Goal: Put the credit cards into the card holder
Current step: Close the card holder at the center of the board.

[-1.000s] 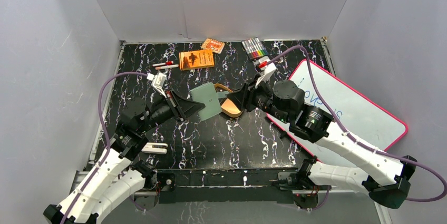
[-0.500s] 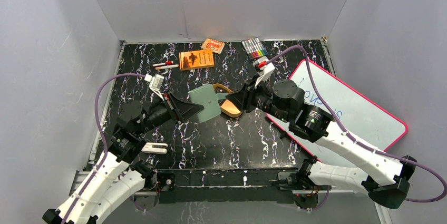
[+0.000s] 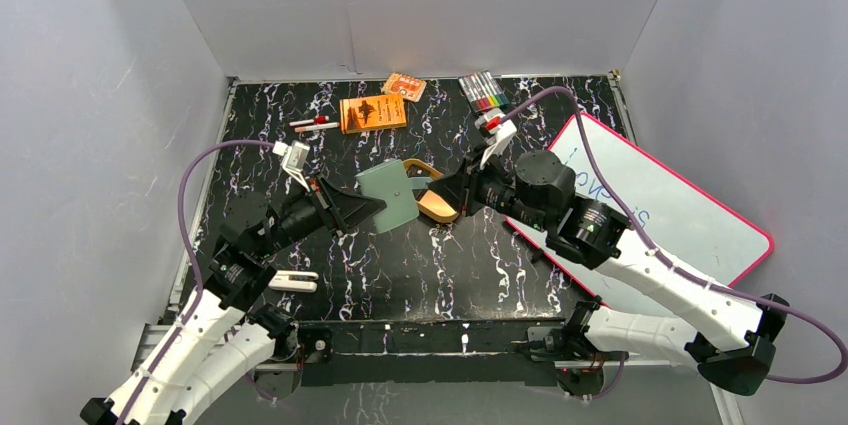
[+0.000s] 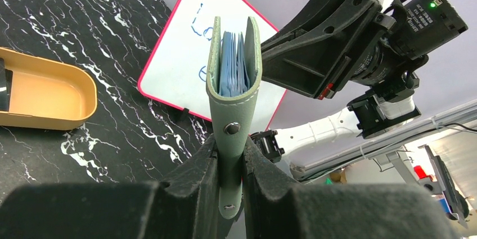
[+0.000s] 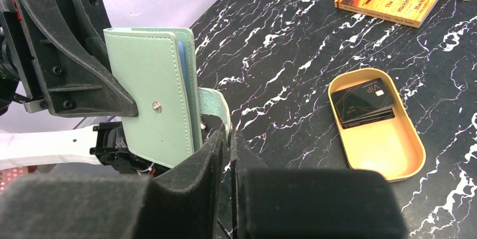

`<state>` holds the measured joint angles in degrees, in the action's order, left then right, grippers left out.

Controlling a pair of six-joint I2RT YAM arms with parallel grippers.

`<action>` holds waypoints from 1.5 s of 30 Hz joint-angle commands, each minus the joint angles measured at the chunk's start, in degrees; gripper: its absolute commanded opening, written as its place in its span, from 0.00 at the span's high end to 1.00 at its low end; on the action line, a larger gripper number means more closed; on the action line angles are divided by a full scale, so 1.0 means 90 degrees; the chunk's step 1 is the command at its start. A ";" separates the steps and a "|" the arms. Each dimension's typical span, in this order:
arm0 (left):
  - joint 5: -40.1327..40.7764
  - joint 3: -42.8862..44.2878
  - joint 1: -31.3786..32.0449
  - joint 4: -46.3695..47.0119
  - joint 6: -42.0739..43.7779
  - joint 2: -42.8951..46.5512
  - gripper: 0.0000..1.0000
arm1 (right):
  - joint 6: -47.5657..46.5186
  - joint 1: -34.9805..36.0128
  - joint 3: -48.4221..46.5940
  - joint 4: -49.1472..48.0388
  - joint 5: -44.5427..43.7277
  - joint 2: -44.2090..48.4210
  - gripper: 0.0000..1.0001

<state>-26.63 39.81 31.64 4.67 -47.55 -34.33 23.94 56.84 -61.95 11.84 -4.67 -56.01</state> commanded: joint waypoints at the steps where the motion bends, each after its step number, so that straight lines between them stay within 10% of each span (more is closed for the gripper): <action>1: -0.0210 -0.0002 0.0020 0.0321 0.0031 0.0151 1.00 | -0.0014 -0.0027 -0.0109 -0.0436 0.0073 -0.0035 0.80; 17: -0.0212 -0.0031 0.0020 0.0341 0.0035 0.0181 1.00 | -0.0024 -0.0037 -0.0054 -0.0519 0.0057 0.0108 1.00; 45: 0.1446 0.0606 0.0020 -0.0550 0.0674 -0.1048 1.00 | -0.0706 -0.0042 -0.0798 0.0001 0.0315 -0.1021 1.00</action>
<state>-16.60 42.87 31.75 -1.10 -42.63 -44.14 18.79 56.58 -67.22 14.61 -2.85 -65.36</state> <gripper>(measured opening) 0.149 0.011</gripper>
